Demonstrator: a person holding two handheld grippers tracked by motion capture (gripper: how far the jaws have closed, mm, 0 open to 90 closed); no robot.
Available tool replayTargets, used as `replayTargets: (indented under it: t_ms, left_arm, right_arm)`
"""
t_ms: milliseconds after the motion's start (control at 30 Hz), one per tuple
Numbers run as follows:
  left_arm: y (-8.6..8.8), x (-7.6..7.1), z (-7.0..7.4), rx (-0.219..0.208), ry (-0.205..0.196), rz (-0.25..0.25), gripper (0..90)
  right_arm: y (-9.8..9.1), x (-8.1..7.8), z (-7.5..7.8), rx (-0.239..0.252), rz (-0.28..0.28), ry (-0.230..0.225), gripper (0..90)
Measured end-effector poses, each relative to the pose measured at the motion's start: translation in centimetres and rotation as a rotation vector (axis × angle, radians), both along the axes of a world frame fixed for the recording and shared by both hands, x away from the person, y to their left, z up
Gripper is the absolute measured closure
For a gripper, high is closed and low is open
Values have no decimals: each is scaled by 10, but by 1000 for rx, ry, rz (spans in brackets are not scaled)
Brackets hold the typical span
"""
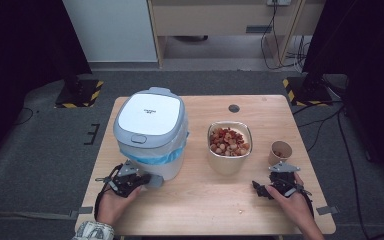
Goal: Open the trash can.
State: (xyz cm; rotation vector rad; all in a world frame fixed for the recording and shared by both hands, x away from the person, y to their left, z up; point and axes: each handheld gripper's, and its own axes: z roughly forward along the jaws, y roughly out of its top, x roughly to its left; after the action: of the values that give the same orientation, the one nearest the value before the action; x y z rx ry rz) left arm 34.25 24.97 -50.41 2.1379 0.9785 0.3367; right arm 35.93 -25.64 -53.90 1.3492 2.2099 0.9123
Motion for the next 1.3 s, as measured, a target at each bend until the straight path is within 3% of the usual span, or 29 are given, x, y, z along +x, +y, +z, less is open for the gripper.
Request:
replayTargets:
  t_ms: [433,533,1000,1300]
  left_arm:
    - [-4,1,-4,45,8,-7,900]
    - [-6,2,-6,76,9,-20,900]
    - [-6,3,-8,81,15,-28,900]
    - [-6,3,-8,80,14,-30,900]
  right_arm:
    - [0,0,0,0,0,0,7]
    - [0,0,0,0,-2,0,7]
    - [-5,-6,4,-15,5,-3,63]
    - [-27,-8,14,7,-125,-72,71]
